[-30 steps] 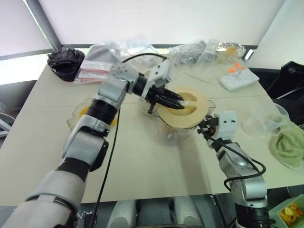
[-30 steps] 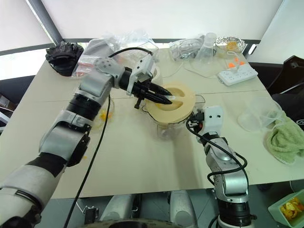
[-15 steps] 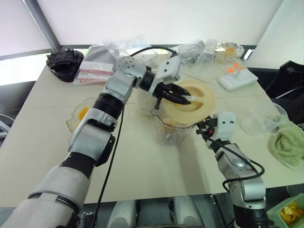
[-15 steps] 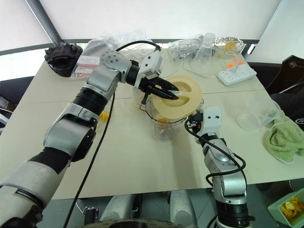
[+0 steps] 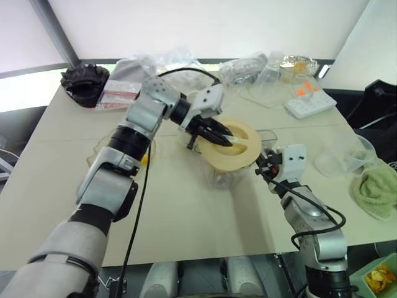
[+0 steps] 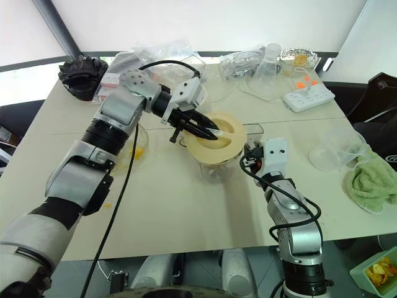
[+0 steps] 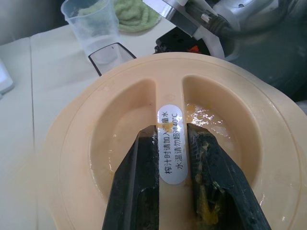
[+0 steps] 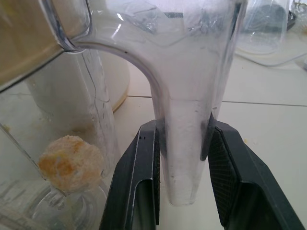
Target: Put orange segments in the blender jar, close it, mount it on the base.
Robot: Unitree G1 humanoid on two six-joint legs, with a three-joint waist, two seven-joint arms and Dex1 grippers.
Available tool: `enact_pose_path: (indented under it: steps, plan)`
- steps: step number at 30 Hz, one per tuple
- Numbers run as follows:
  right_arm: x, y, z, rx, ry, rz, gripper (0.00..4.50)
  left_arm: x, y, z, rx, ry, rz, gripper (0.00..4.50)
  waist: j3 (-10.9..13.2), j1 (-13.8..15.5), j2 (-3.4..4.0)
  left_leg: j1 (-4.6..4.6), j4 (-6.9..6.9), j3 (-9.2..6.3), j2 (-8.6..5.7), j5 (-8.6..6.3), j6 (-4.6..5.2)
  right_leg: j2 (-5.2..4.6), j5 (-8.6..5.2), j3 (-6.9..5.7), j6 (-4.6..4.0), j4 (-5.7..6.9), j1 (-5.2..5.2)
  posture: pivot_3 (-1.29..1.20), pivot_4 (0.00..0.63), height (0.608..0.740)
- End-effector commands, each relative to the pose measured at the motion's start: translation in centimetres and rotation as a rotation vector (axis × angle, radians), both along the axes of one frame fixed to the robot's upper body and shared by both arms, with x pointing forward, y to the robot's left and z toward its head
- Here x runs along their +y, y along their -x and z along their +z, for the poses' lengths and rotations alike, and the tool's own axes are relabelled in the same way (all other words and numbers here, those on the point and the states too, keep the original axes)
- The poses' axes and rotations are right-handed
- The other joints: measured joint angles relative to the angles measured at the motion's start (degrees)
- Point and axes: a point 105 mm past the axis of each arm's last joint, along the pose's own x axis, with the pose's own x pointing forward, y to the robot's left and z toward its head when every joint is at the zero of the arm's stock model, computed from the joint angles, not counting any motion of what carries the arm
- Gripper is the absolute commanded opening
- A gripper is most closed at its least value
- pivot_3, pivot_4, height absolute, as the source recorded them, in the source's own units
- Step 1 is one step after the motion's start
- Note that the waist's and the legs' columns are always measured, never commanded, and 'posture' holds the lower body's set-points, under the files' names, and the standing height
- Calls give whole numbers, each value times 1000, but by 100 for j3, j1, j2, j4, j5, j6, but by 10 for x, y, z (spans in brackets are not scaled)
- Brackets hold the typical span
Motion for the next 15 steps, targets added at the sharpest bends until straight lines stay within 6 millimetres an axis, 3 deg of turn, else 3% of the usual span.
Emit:
enact_pose_path:
  steps: [1,9,15]
  plan:
    - [1,0,24,-97,-8,11,801,7,-12,-43,22,-138,137,286,0,16,0,17,-3,-1,0,0,0,0,-1,0,0,-4,17,0,150,740]
    - [0,-1,26,-110,-12,-6,801,12,-18,-72,12,-237,268,286,-49,38,18,56,-4,-15,5,-1,1,-1,-3,-16,0,-37,84,0,150,740]
    - [2,-2,26,-119,-18,-16,801,24,-29,-82,48,-255,519,286,-69,53,24,121,-13,-39,10,-4,3,-2,-36,-19,13,-68,166,0,150,740]
